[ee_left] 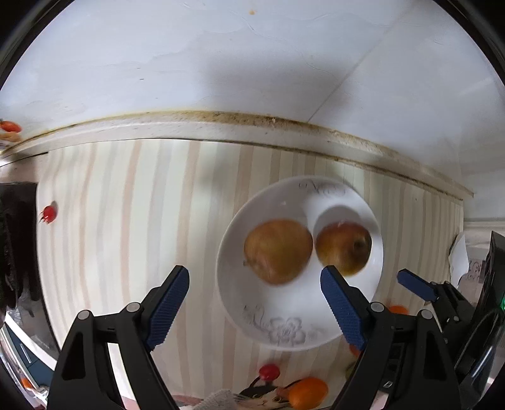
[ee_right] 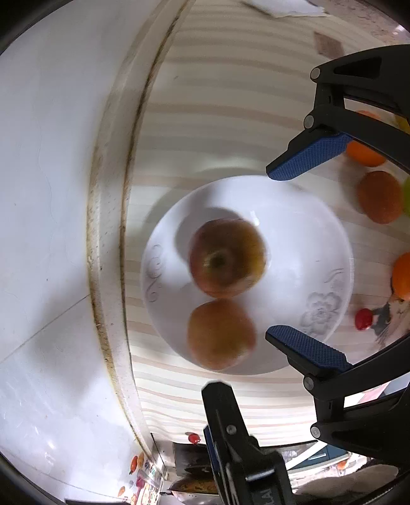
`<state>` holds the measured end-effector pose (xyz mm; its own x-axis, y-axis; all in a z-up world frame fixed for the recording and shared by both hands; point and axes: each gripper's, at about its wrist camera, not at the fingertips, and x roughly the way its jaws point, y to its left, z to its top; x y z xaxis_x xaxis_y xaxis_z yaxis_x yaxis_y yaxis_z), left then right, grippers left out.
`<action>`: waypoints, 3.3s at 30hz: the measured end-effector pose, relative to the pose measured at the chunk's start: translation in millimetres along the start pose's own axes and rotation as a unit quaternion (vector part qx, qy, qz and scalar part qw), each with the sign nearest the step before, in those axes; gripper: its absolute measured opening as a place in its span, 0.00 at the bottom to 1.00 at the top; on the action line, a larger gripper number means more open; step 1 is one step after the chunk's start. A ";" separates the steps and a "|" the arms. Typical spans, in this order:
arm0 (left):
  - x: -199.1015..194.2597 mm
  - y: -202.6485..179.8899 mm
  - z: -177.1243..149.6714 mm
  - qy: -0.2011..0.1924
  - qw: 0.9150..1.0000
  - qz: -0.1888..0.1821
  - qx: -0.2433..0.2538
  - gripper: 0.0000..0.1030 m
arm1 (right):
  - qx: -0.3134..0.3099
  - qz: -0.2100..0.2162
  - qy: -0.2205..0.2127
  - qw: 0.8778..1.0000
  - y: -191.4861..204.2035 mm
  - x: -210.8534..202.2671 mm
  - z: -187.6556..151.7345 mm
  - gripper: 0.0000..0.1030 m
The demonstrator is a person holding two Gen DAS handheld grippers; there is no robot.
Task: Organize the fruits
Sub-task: 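Grasp the green apple with the left tool while the right tool grasps an orange, then place the green apple and orange on the plate beside the apples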
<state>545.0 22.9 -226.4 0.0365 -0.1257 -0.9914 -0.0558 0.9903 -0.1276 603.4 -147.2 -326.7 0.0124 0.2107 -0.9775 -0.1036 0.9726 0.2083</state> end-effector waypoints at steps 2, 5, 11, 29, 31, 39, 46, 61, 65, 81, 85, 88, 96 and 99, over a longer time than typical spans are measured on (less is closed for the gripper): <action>-11.9 -0.3 -16.9 -0.012 1.000 0.011 0.006 0.83 | 0.002 0.004 -0.004 1.000 1.2 -6.6 -9.1 0.92; -26.8 2.9 -34.7 -0.025 0.999 0.016 0.014 0.83 | 0.003 0.002 -0.013 1.000 2.8 -20.3 -28.1 0.92; -48.1 -6.9 -69.2 -0.060 0.998 0.018 0.022 0.83 | -0.004 -0.009 -0.041 0.999 9.3 -51.3 -64.6 0.92; -106.6 -23.1 -144.8 -0.131 0.991 -0.012 0.029 0.83 | 0.019 0.018 -0.124 0.992 4.3 -130.2 -149.4 0.92; -96.8 -22.7 -161.7 -0.121 0.992 -0.001 0.034 0.83 | 0.031 0.018 -0.110 0.993 -6.8 -120.5 -167.3 0.92; 14.8 -17.9 -244.9 0.035 0.998 -0.003 0.054 0.83 | 0.080 0.019 -0.031 0.996 -51.3 -58.1 -232.7 0.92; 81.9 -46.3 -286.1 0.126 0.988 -0.023 0.081 0.73 | 0.089 0.031 -0.001 0.996 -59.7 -27.9 -258.2 0.82; 86.0 6.1 -265.5 0.079 0.996 0.051 0.005 0.51 | 0.025 0.064 0.008 0.998 -3.8 -0.3 -220.1 0.77; 85.8 29.8 -254.2 0.076 0.995 0.045 -0.035 0.51 | 0.007 0.058 0.028 0.998 14.0 19.2 -213.7 0.77; 79.2 48.9 -240.0 0.070 0.996 0.031 -0.049 0.51 | 0.023 0.055 0.061 0.996 17.9 54.7 -208.6 0.67; 90.1 51.8 -233.2 0.088 0.994 0.029 -0.055 0.51 | 0.021 0.048 0.055 0.997 13.3 52.6 -207.3 0.67; 90.7 49.5 -230.5 0.085 0.994 0.032 -0.058 0.51 | 0.014 0.042 0.046 0.998 15.8 50.1 -208.7 0.67; 66.1 30.8 -218.9 0.055 0.997 0.029 -0.040 0.51 | 0.006 0.040 0.022 0.999 20.7 32.6 -208.6 0.66; 45.7 18.1 -204.0 0.037 0.999 0.009 -0.038 0.51 | 0.007 0.053 0.005 0.999 20.5 13.1 -198.6 0.66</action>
<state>342.0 22.8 -279.9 -0.0393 -0.1151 -0.9926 -0.1314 0.9853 -0.1091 403.9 -144.1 -342.0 -0.0079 0.3119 -0.9501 -0.0909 0.9460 0.3112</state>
